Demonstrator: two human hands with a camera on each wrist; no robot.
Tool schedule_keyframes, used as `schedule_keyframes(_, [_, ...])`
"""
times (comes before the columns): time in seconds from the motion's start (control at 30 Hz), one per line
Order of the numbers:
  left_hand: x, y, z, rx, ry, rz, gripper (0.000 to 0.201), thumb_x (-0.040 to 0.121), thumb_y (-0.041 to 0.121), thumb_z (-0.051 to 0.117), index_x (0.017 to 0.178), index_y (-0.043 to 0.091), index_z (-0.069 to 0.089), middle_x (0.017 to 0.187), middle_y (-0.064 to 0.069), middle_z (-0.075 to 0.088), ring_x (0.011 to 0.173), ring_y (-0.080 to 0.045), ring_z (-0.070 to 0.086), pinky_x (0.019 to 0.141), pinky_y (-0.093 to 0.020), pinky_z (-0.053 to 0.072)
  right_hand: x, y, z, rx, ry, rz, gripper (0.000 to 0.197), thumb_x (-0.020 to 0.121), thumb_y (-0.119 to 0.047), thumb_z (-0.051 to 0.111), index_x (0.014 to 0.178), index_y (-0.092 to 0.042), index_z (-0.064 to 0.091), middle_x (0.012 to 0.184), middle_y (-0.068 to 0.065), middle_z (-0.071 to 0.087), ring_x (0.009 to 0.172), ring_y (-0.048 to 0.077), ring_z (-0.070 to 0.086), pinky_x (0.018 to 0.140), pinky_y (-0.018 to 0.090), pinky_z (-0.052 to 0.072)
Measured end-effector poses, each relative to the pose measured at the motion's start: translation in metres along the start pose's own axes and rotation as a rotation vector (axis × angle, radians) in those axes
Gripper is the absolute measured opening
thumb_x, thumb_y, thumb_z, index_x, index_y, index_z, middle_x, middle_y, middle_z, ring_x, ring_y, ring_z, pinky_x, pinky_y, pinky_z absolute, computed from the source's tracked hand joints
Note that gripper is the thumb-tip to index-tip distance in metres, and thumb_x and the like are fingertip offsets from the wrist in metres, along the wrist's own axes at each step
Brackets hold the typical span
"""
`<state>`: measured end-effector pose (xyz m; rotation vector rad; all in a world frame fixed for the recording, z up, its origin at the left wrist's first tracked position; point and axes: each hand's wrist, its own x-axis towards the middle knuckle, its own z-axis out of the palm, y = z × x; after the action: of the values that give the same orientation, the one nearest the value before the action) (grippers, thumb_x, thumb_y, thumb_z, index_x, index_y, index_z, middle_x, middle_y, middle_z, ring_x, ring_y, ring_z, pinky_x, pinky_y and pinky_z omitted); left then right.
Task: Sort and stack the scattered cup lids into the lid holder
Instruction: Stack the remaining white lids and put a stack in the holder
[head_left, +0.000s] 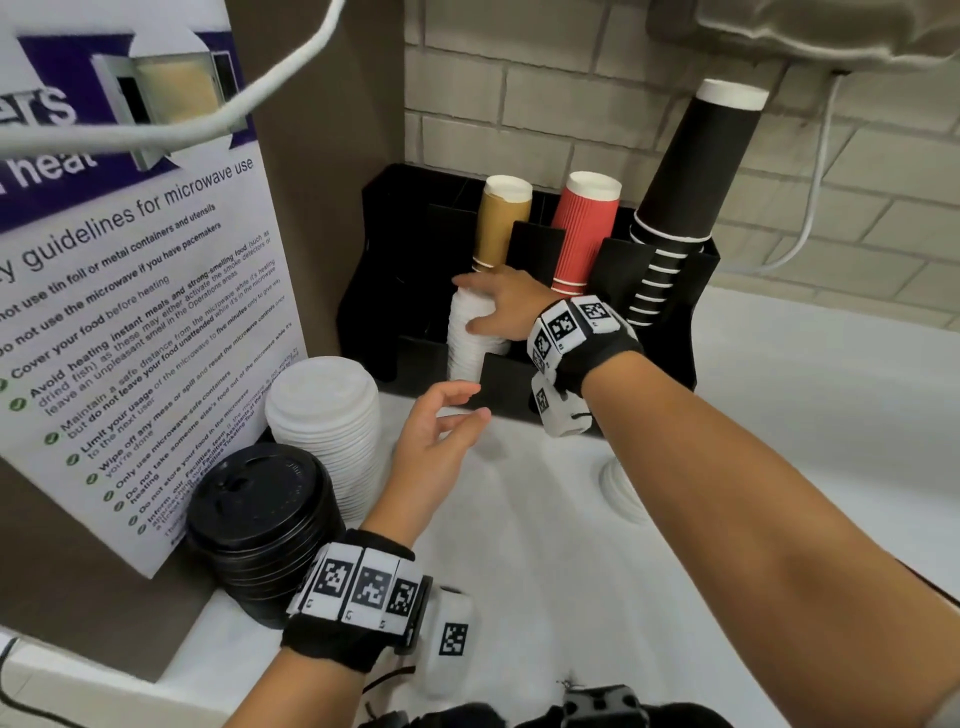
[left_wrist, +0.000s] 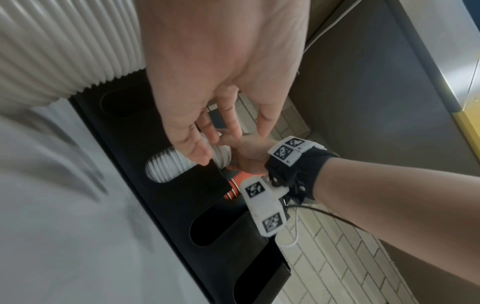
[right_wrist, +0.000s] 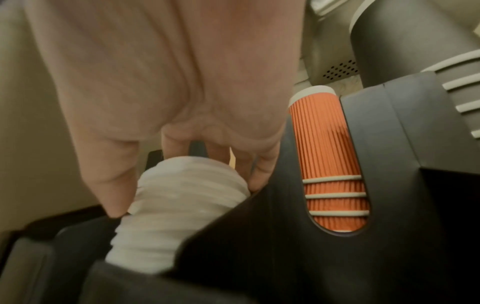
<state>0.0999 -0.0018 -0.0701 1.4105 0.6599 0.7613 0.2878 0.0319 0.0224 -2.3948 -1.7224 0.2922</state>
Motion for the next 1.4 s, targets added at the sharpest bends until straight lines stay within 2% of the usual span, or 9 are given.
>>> schedule_keyframes(0.1, [0.001, 0.0, -0.002, 0.015, 0.01, 0.0, 0.022, 0.092, 0.017, 0.065, 0.112, 0.026, 0.064, 0.114, 0.012, 0.059, 0.099, -0.009, 0.062, 0.101, -0.044, 0.049, -0.007, -0.004, 0.01, -0.138, 0.004, 0.025, 0.085, 0.082, -0.037, 0.069, 0.151, -0.031, 0.02, 0.153, 0.011, 0.025, 0.137, 0.034, 0.026, 0.109, 0.049, 0.03])
schedule_keyframes(0.37, [0.001, 0.001, 0.001, 0.017, 0.0, -0.004, 0.023, 0.091, 0.018, 0.066, 0.111, 0.03, 0.064, 0.117, 0.01, 0.06, 0.102, -0.011, 0.062, 0.101, -0.046, 0.049, -0.018, -0.019, 0.044, -0.402, 0.174, 0.048, 0.07, 0.097, -0.025, 0.049, 0.154, -0.022, 0.007, 0.15, 0.015, 0.022, 0.133, 0.033, 0.027, 0.102, 0.042, 0.037])
schedule_keyframes(0.5, [0.0, 0.002, 0.002, 0.018, -0.017, -0.003, 0.024, 0.092, 0.017, 0.064, 0.114, 0.027, 0.063, 0.119, 0.008, 0.059, 0.103, -0.01, 0.061, 0.1, -0.042, 0.05, -0.029, -0.019, 0.031, -0.233, 0.157, 0.072, 0.083, 0.092, -0.039, 0.057, 0.153, -0.028, 0.003, 0.155, 0.012, 0.011, 0.14, 0.035, 0.016, 0.11, 0.047, 0.027])
schedule_keyframes(0.67, [0.0, 0.001, 0.003, 0.004, -0.027, 0.007, 0.022, 0.093, 0.014, 0.063, 0.111, 0.027, 0.063, 0.119, 0.004, 0.057, 0.097, -0.007, 0.06, 0.091, -0.03, 0.053, -0.082, 0.015, -0.004, 0.342, 0.413, 0.187, 0.074, 0.087, -0.044, 0.062, 0.149, -0.026, 0.025, 0.146, 0.013, 0.033, 0.134, 0.033, 0.032, 0.109, 0.05, 0.03])
schedule_keyframes(0.77, [0.0, -0.001, 0.004, -0.008, -0.035, 0.006, 0.021, 0.093, 0.014, 0.063, 0.105, 0.031, 0.063, 0.115, 0.007, 0.057, 0.094, -0.006, 0.059, 0.081, -0.02, 0.051, -0.134, 0.056, -0.007, 0.467, 0.505, 0.433, 0.043, 0.09, -0.032, 0.06, 0.128, -0.012, 0.054, 0.127, 0.015, 0.058, 0.116, 0.028, 0.054, 0.098, 0.034, 0.04])
schedule_keyframes(0.87, [0.0, -0.001, 0.006, -0.036, -0.04, 0.007, 0.022, 0.093, 0.011, 0.062, 0.103, 0.031, 0.063, 0.111, 0.008, 0.056, 0.091, -0.005, 0.058, 0.081, -0.021, 0.051, -0.175, 0.087, 0.01, 0.369, 0.257, 0.717, 0.033, 0.094, -0.029, 0.053, 0.118, -0.007, 0.06, 0.125, 0.016, 0.06, 0.114, 0.03, 0.054, 0.085, 0.03, 0.037])
schedule_keyframes(0.97, [-0.002, 0.001, 0.01, -0.049, -0.054, 0.009, 0.023, 0.093, 0.011, 0.062, 0.104, 0.03, 0.063, 0.109, 0.008, 0.056, 0.092, -0.006, 0.057, 0.086, -0.026, 0.051, -0.19, 0.092, 0.033, 0.317, 0.007, 0.844, 0.058, 0.088, -0.038, 0.062, 0.138, -0.015, 0.046, 0.138, 0.01, 0.052, 0.122, 0.028, 0.051, 0.09, 0.031, 0.038])
schedule_keyframes(1.13, [-0.005, 0.003, 0.017, -0.051, -0.083, 0.013, 0.022, 0.093, 0.011, 0.062, 0.104, 0.03, 0.063, 0.11, 0.008, 0.056, 0.094, -0.005, 0.058, 0.085, -0.025, 0.051, -0.182, 0.093, 0.057, 0.266, -0.219, 0.76, 0.097, 0.066, -0.038, 0.084, 0.146, -0.03, 0.031, 0.142, 0.004, 0.044, 0.126, 0.027, 0.048, 0.085, 0.029, 0.038])
schedule_keyframes(1.4, [-0.009, 0.004, 0.019, -0.03, -0.086, 0.014, 0.022, 0.094, 0.012, 0.061, 0.105, 0.031, 0.062, 0.113, 0.007, 0.056, 0.097, -0.008, 0.058, 0.086, -0.025, 0.051, -0.173, 0.09, 0.068, 0.081, -0.241, 0.698, 0.085, 0.063, -0.038, 0.083, 0.133, -0.025, 0.038, 0.12, 0.008, 0.048, 0.105, 0.032, 0.056, 0.079, 0.038, 0.05])
